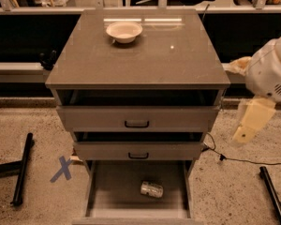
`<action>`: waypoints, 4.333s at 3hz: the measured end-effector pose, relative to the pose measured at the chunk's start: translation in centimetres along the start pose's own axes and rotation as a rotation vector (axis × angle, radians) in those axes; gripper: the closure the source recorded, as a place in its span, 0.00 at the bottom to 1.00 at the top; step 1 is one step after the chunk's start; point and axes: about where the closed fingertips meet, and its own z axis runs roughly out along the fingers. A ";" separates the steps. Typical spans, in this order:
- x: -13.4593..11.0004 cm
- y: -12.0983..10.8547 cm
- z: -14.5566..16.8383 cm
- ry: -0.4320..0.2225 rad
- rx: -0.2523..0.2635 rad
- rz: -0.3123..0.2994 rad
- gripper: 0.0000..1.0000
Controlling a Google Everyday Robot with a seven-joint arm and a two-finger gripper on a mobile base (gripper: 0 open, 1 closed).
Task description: Pick 7up can from bottom drawer and place on counter
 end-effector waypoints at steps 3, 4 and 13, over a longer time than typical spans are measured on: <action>7.1 0.8 16.0 0.074 -0.038 0.033 0.00; 9.0 1.8 19.4 0.057 -0.059 0.018 0.00; 17.4 8.8 58.3 -0.111 -0.248 0.214 0.00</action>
Offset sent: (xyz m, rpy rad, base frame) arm 0.0316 -0.0219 -0.2460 -0.0727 0.1119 -0.0449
